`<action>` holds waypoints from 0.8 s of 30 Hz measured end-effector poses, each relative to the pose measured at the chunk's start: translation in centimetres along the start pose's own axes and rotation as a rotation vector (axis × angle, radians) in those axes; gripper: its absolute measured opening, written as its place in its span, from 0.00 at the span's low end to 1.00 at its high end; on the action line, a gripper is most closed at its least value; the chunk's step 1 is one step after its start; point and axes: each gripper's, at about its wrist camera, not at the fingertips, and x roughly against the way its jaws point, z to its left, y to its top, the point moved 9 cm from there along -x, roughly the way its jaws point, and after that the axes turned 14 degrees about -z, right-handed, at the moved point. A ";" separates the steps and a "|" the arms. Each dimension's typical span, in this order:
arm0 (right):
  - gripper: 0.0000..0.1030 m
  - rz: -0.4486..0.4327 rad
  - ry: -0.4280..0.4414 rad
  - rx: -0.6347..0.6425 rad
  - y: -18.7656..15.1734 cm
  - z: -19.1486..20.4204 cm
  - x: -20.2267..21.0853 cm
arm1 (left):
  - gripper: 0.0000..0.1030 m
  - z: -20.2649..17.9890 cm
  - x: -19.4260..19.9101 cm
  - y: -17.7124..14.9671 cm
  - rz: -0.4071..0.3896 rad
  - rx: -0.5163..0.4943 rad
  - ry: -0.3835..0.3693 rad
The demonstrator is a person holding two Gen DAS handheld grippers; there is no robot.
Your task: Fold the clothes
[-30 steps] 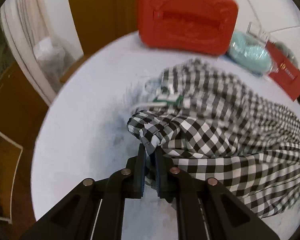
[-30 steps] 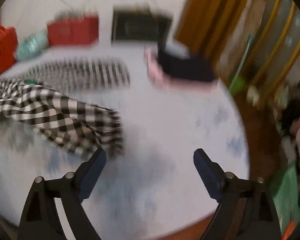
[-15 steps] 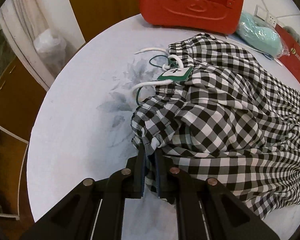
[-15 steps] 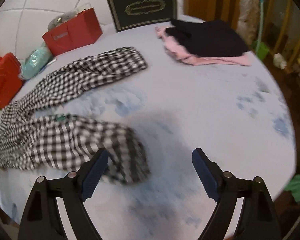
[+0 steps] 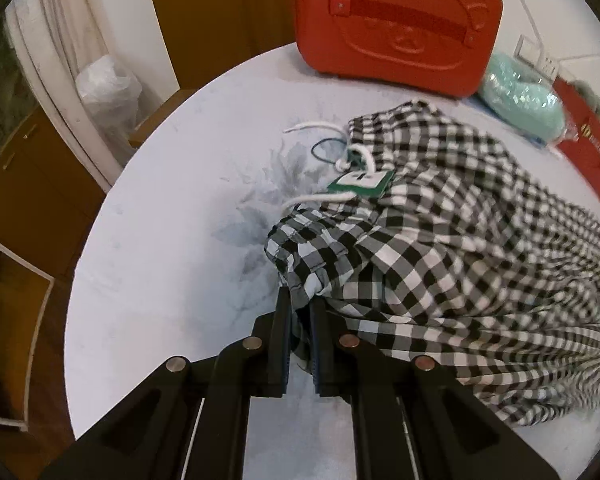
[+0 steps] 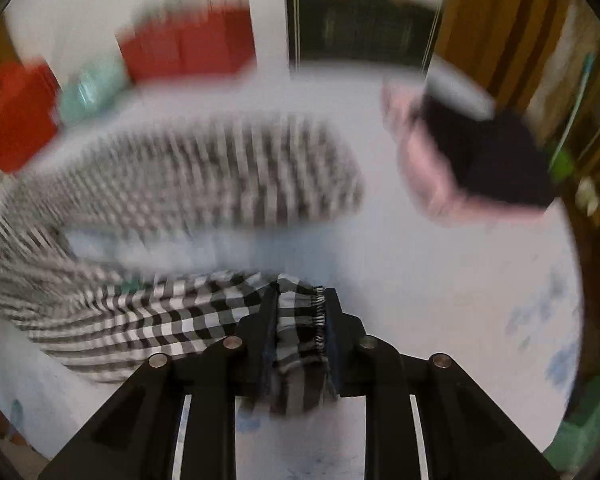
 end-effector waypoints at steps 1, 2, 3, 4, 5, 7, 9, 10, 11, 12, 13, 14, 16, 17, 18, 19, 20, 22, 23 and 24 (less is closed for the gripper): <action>0.21 -0.034 -0.003 -0.006 0.8 -0.6 1.6 | 0.06 -0.1 0.2 0.0 -0.001 0.004 -0.011; 0.22 -0.059 0.006 -0.014 1.0 -1.1 3.3 | 0.06 -0.4 0.5 0.0 -0.002 0.001 -0.024; 0.22 -0.057 0.015 -0.018 0.4 -1.5 4.5 | 0.06 -0.7 0.6 -0.2 -0.003 -0.007 -0.031; 0.28 -0.049 0.024 -0.023 -0.5 -1.9 5.7 | 0.06 -0.8 0.6 -0.4 0.000 -0.027 -0.026; 0.34 -0.004 0.001 -0.019 -2.2 -2.5 6.1 | 0.06 -1.0 0.7 -0.7 0.003 -0.047 -0.021; 0.38 0.094 -0.045 -0.036 -6.2 -3.8 6.2 | 0.06 -0.9 0.3 -1.7 0.021 -0.069 -0.012; 0.38 0.185 -0.075 -0.094 -10.1 -5.4 5.9 | 0.06 -0.7 -0.3 -2.8 0.051 -0.075 -0.010; 0.38 0.209 -0.086 -0.134 -11.6 -6.0 5.7 | 0.07 -0.6 -0.5 -3.2 0.062 -0.076 -0.008; 0.38 0.209 -0.084 -0.164 -12.2 -6.3 5.4 | 0.07 -0.6 -0.6 -3.4 0.066 -0.077 -0.006; 0.38 0.205 -0.081 -0.191 -12.6 -6.4 5.2 | 0.07 -0.6 -0.7 -3.6 0.070 -0.078 -0.005; 0.43 0.196 -0.072 -0.209 -12.6 -6.4 4.8 | 0.07 -0.6 -0.8 -3.7 0.073 -0.080 -0.003; 0.63 0.185 -0.065 -0.222 -12.4 -6.2 4.2 | 0.07 -0.7 -0.9 -3.7 0.072 -0.087 0.000; 0.91 0.167 -0.051 -0.256 -11.8 -5.9 2.7 | 0.07 -1.0 -0.9 -3.6 0.069 -0.100 0.004; 0.92 0.163 -0.040 -0.280 -11.4 -5.9 2.5 | 0.07 -1.0 -0.9 -3.6 0.069 -0.101 0.004; 0.92 0.162 -0.022 -0.317 -11.2 -5.8 1.6 | 0.07 -1.0 -0.9 -3.6 0.068 -0.097 0.003; 0.92 0.168 -0.007 -0.347 -11.2 -5.6 0.6 | 0.07 -0.9 -0.8 -3.6 0.066 -0.089 0.001; 0.92 0.181 0.000 -0.362 -11.4 -5.2 -0.4 | 0.07 -0.8 -0.7 -3.6 0.064 -0.082 -0.002; 0.93 0.213 -0.001 -0.369 -11.9 -4.3 -2.3 | 0.07 -0.6 -0.6 -3.6 0.060 -0.071 -0.006; 0.93 0.232 -0.009 -0.360 -12.3 -3.8 -3.0 | 0.07 -0.5 -0.5 -3.6 0.057 -0.066 -0.010; 0.93 0.249 -0.019 -0.349 -12.6 -3.3 -3.8 | 0.07 -0.5 -0.4 -3.8 0.055 -0.062 -0.011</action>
